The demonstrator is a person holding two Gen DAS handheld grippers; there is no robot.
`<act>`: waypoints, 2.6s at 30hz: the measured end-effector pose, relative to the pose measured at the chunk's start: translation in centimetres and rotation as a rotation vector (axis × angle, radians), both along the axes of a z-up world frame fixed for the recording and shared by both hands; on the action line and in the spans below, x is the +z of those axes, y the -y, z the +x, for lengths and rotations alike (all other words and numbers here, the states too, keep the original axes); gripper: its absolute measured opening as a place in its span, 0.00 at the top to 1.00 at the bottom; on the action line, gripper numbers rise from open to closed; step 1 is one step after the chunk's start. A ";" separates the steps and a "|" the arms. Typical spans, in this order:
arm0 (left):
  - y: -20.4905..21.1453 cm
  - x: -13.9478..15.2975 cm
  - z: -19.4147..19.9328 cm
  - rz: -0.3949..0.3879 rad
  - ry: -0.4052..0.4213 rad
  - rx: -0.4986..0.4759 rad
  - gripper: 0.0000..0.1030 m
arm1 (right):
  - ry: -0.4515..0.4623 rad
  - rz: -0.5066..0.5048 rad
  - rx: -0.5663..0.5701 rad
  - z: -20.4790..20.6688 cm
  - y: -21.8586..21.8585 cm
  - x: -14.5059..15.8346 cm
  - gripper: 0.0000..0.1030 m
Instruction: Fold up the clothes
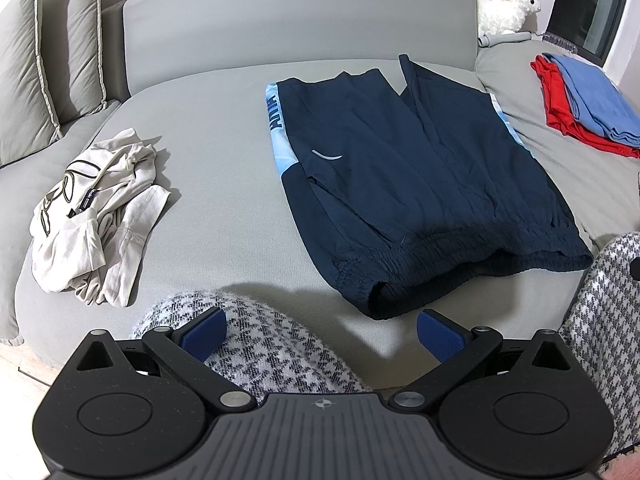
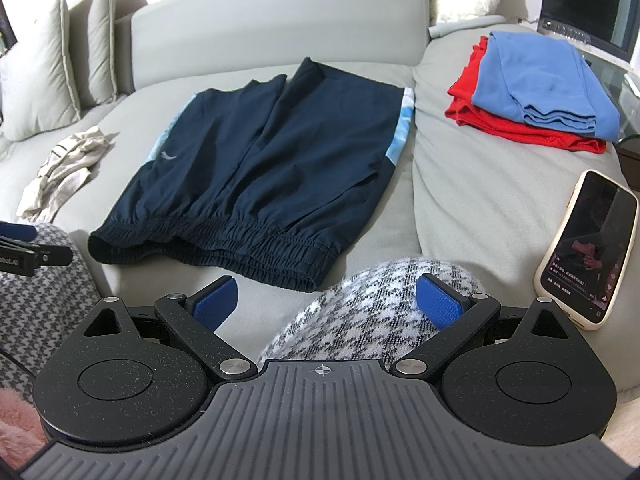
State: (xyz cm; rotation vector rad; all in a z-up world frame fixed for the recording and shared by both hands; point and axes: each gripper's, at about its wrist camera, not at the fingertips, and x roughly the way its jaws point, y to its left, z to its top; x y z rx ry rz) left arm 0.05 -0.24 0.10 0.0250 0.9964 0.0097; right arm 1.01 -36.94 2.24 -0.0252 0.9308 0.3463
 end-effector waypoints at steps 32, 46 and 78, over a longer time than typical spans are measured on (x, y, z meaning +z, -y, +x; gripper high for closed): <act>5.3 1.9 4.0 0.034 0.015 -0.042 0.09 | -0.024 0.128 0.054 2.9 -4.2 1.0 0.09; 8.1 2.2 5.6 0.059 0.018 -0.063 0.17 | -0.051 0.148 0.002 4.6 -3.4 0.6 0.19; 17.0 -1.1 10.6 0.063 -0.044 -0.207 0.47 | -0.240 0.230 -0.225 13.4 2.8 -5.4 0.54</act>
